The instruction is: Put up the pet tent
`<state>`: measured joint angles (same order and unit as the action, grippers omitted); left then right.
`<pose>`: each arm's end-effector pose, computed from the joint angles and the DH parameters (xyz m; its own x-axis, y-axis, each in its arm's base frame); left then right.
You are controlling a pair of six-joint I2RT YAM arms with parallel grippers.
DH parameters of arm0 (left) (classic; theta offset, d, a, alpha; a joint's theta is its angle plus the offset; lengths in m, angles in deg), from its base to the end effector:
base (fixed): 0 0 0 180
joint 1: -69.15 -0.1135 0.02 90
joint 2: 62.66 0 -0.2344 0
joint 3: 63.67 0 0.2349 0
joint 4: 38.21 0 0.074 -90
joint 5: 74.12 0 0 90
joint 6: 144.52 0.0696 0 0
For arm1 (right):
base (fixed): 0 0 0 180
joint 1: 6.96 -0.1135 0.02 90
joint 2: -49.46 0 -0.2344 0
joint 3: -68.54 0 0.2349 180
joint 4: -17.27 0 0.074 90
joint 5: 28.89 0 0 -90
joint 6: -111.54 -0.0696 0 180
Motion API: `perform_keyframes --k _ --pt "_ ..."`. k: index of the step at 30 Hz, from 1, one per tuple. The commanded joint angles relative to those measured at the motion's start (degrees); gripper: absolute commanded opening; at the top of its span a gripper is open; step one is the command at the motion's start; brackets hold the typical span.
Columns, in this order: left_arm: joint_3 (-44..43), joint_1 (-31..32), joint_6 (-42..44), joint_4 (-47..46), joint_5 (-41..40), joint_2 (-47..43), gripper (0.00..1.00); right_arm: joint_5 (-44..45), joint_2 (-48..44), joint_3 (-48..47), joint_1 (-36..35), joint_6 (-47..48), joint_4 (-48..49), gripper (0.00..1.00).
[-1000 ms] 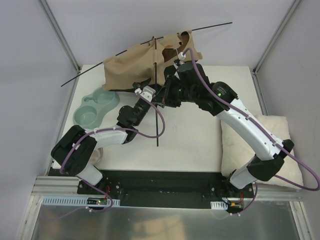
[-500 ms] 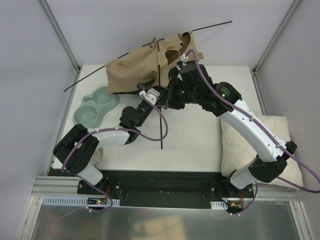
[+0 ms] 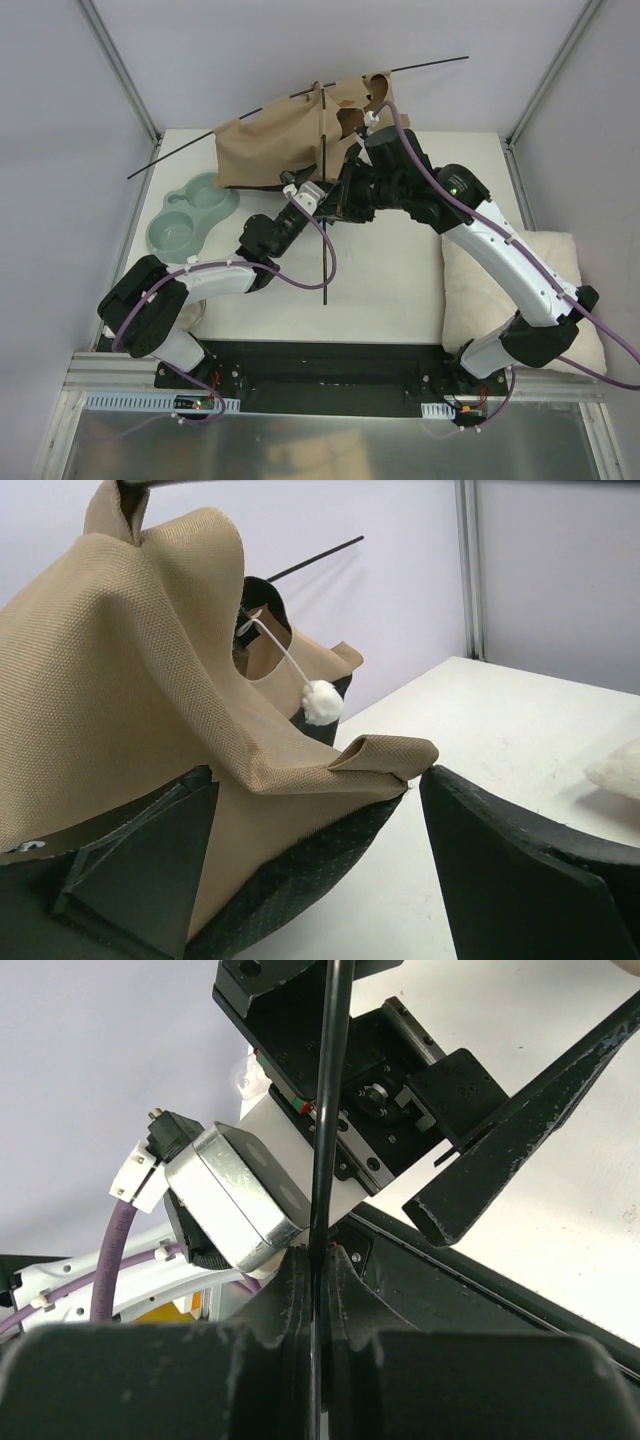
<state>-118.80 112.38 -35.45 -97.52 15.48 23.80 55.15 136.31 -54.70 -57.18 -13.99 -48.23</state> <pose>0.2430 -0.2277 0.2927 0.5454 -0.0643 -0.8357 0.5314 0.7976 0.2854 0.2001 0.2516 0.4172 -0.7312 0.0250 -0.6817 -0.4884 0.6784 0.5488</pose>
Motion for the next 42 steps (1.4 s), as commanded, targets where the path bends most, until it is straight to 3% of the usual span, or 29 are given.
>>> perform_keyframes --k 1,8,13,16,20,22,28,35,42 --pt "-0.3 6.8 9.0 4.7 7.9 -2.1 0.84 -2.8 3.3 -1.9 0.4 -1.0 23.9 0.00" --pt "1.0 6.2 3.6 5.0 -0.7 -5.3 0.98 -10.7 -0.2 4.5 3.5 3.6 27.6 0.00" --pt "0.8 5.7 0.5 8.5 -4.8 -8.0 0.99 -14.0 -1.9 6.3 4.9 5.9 27.8 0.00" --pt "-1.0 4.5 -4.9 16.1 -9.3 -11.0 0.99 -15.1 -3.1 7.2 5.7 6.4 28.1 0.00" --pt "-6.2 2.0 -11.2 33.1 -10.3 -15.5 0.99 -16.5 -4.1 7.7 6.8 7.0 27.8 0.00" --pt "-6.7 1.3 -12.3 35.5 -10.5 -16.8 0.99 -16.2 -4.5 8.0 7.1 7.3 27.2 0.00" --pt "-10.0 -5.1 -22.1 47.0 -4.0 -20.4 0.99 -16.5 -5.7 8.2 8.3 7.2 26.8 0.00" --pt "-10.5 -5.9 -24.1 47.2 -1.1 -21.4 0.97 -17.5 -4.1 8.7 8.6 -6.9 38.1 0.00" --pt "-9.8 -5.9 -23.4 41.2 -0.6 -20.4 0.97 -13.6 -1.4 5.6 8.6 -18.2 49.5 0.00"
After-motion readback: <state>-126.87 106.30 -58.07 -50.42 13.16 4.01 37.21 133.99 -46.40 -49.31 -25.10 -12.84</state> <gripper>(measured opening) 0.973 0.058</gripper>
